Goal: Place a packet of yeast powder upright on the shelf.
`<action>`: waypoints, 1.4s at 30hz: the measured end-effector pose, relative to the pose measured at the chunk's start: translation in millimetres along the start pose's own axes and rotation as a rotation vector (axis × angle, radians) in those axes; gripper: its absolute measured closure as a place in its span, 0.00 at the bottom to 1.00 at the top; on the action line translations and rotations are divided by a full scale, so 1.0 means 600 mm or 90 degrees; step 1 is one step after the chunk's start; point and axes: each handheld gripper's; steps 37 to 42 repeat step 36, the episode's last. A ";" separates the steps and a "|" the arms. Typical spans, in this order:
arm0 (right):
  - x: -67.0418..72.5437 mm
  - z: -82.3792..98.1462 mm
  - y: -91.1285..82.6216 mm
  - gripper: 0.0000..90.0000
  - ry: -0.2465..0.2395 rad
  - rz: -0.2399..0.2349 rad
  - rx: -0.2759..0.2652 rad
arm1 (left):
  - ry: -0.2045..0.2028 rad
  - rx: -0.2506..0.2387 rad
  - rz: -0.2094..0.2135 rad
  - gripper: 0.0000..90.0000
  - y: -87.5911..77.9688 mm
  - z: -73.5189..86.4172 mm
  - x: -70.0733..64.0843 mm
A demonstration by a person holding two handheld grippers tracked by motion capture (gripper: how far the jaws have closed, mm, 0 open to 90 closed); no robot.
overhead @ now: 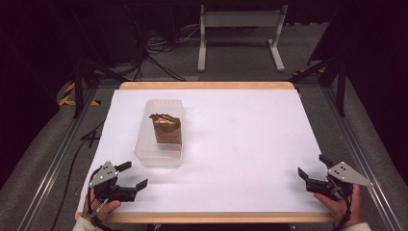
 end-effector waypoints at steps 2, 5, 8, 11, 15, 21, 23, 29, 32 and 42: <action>-0.001 0.000 0.000 0.13 0.003 0.000 0.000 | 0.001 0.000 0.000 0.08 0.000 0.000 0.000; 0.000 0.000 0.000 0.13 0.001 -0.004 -0.001 | 0.001 -0.001 0.000 0.09 0.000 0.000 0.000; 0.001 0.000 0.000 0.13 -0.002 -0.004 0.001 | 0.000 0.000 0.000 0.08 0.000 0.000 0.000; 0.001 0.000 0.000 0.13 -0.003 -0.005 0.002 | 0.001 -0.002 0.001 0.08 0.000 0.000 0.000; 0.000 0.000 0.000 0.13 -0.002 -0.006 0.002 | 0.001 -0.002 0.001 0.08 0.000 0.000 0.000; 0.000 0.000 0.000 0.13 -0.001 -0.007 0.002 | -0.001 -0.001 0.002 0.09 0.000 0.000 0.000; 0.000 0.000 0.000 0.13 -0.001 -0.007 0.002 | -0.001 -0.001 0.002 0.08 0.000 0.000 0.000; -0.001 0.000 0.000 0.13 -0.001 -0.010 0.002 | 0.001 -0.001 0.001 0.09 0.000 0.000 0.000; -0.001 0.000 0.001 0.13 0.000 -0.009 0.002 | -0.001 0.003 0.001 0.08 0.001 0.000 0.000; -0.001 0.000 0.001 0.13 0.000 -0.011 0.003 | 0.000 0.004 0.001 0.09 0.001 -0.001 0.000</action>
Point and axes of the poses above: each handheld gripper's, and its own axes: y roughly forward along the jaws, z roughly out of its underside, x roughly to its left, and after that the axes turned 11 degrees about -x, right-handed
